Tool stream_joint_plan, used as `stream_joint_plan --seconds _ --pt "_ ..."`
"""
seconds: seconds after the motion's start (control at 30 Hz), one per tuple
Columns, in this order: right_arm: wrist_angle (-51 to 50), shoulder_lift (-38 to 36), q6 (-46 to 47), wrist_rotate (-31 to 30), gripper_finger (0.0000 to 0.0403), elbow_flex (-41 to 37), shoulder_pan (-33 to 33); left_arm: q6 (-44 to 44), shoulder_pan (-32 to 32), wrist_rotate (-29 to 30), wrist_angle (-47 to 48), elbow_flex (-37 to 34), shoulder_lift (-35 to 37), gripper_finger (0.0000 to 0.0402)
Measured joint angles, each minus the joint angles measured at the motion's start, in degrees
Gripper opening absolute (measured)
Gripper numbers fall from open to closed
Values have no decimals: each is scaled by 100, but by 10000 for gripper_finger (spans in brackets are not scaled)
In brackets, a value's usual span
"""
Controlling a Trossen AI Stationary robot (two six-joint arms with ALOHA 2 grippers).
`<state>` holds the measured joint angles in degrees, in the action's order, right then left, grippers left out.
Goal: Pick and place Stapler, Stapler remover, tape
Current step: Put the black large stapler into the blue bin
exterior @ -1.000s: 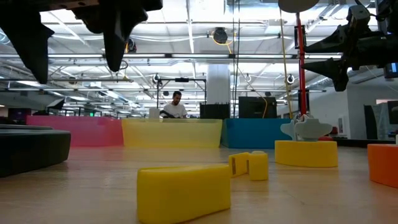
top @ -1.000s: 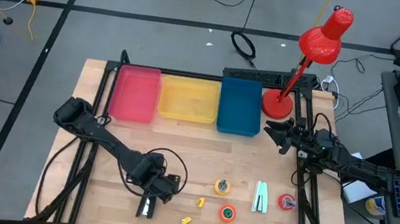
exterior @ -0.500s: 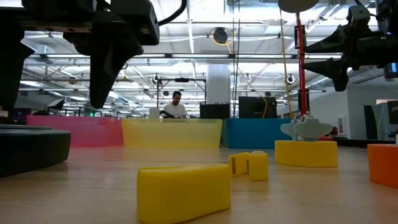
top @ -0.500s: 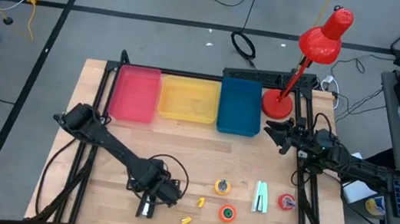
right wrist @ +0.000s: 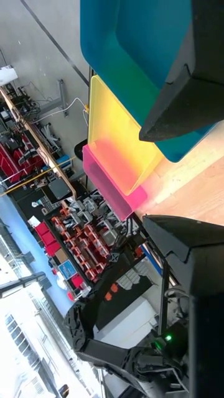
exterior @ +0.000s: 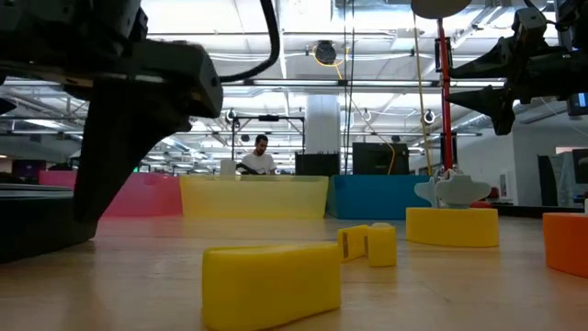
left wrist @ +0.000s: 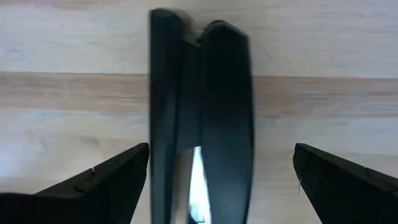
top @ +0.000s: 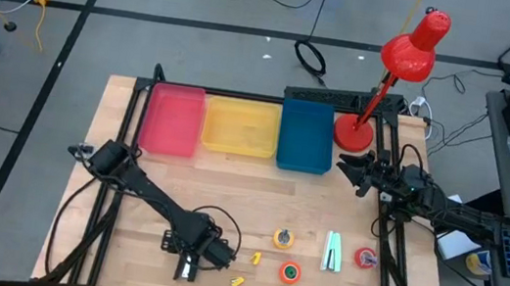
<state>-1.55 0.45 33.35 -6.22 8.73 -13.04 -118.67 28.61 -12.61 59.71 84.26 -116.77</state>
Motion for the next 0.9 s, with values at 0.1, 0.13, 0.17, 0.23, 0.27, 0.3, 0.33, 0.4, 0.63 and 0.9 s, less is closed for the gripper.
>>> stream_joint_plan --seconds 0.1,0.13,0.17,0.23,0.27,0.3,0.33,0.4,0.63,0.9 --pt "3 0 1 -11 196 0 0 48 -3 -214 -8 1 -152 392" --pt "1 0 0 -19 196 0 0 79 -3 -267 -8 1 -193 392" --pt "3 0 1 -19 196 0 0 132 -3 -320 -9 1 -228 392" --pt "3 0 0 -21 196 0 0 232 -3 -454 -24 12 -277 392" --pt "3 0 -1 -20 196 0 0 299 -3 -529 -27 14 -296 390" --pt "2 0 1 -20 196 0 0 358 -5 -595 -38 19 -325 385" --pt "3 0 1 -20 196 0 0 389 -8 -654 -76 27 -350 377" --pt "1 0 1 -20 196 0 0 451 -8 -706 -129 26 -358 352" --pt "1 0 -1 -22 196 0 0 458 -2 -729 -215 10 -372 220" --pt "3 0 -1 -25 196 0 0 724 -40 -549 -339 -2 -312 188"
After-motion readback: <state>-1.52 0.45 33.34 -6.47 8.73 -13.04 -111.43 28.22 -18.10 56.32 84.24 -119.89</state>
